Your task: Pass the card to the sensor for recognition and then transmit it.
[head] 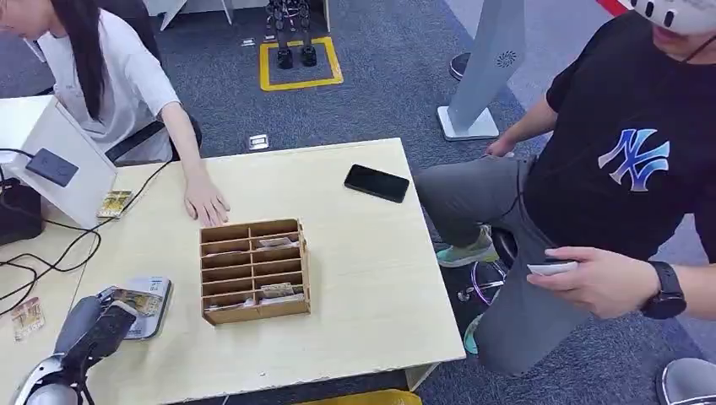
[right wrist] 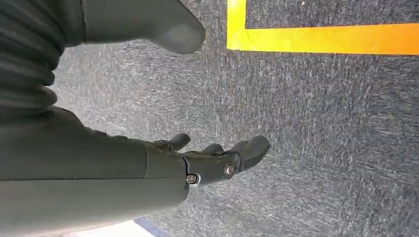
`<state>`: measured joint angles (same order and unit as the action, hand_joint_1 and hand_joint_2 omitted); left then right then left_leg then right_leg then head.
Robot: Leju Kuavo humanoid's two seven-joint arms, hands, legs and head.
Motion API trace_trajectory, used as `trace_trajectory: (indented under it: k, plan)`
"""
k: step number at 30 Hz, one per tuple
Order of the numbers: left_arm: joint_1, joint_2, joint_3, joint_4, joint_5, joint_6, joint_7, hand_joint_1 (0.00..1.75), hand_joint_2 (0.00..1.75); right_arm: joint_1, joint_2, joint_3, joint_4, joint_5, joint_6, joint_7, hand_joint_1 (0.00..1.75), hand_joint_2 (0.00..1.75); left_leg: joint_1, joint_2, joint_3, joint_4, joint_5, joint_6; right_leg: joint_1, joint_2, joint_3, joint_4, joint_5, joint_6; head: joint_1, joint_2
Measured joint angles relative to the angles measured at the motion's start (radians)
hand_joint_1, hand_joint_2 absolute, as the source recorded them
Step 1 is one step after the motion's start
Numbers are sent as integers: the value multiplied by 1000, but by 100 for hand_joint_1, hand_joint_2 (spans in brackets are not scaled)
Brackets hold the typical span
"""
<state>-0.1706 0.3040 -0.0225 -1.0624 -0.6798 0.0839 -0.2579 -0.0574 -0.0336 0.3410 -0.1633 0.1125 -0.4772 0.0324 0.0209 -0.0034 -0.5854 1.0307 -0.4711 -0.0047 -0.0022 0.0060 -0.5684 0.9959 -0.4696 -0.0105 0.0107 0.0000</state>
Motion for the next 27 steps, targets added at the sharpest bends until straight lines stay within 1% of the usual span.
trace_trajectory:
  k: [3,8,19,21,24,27]
  plan:
    - [-6,-4,-1,8,-3,5,7,175,175,0,0,0,0,0,0,0,0,175,0,0,0,0,0,0,0,0,0,0,0,0,0,0]
    - [-19,-14,-1,36,-44,40,28,175,175,0,0,0,0,2,2,0,0,175,0,0,1,0,0,0,0,0,1,0,0,0,0,0]
    - [-36,-23,-1,90,-78,88,35,175,175,0,0,2,0,3,3,-5,0,175,0,0,1,0,0,0,0,0,1,0,0,0,0,0]
    - [-37,-24,-1,95,-95,104,48,175,175,0,0,3,0,3,2,-5,0,175,0,0,1,0,0,0,0,0,1,0,0,0,0,0]
    - [-43,-24,-1,106,-149,140,80,175,175,0,0,3,0,3,2,-6,0,175,0,0,2,0,0,0,0,-1,2,0,0,0,0,0]
    - [-49,-25,-1,116,-176,156,89,175,175,0,0,3,0,3,2,-6,0,175,0,0,3,0,0,0,0,-1,3,0,0,0,0,0]
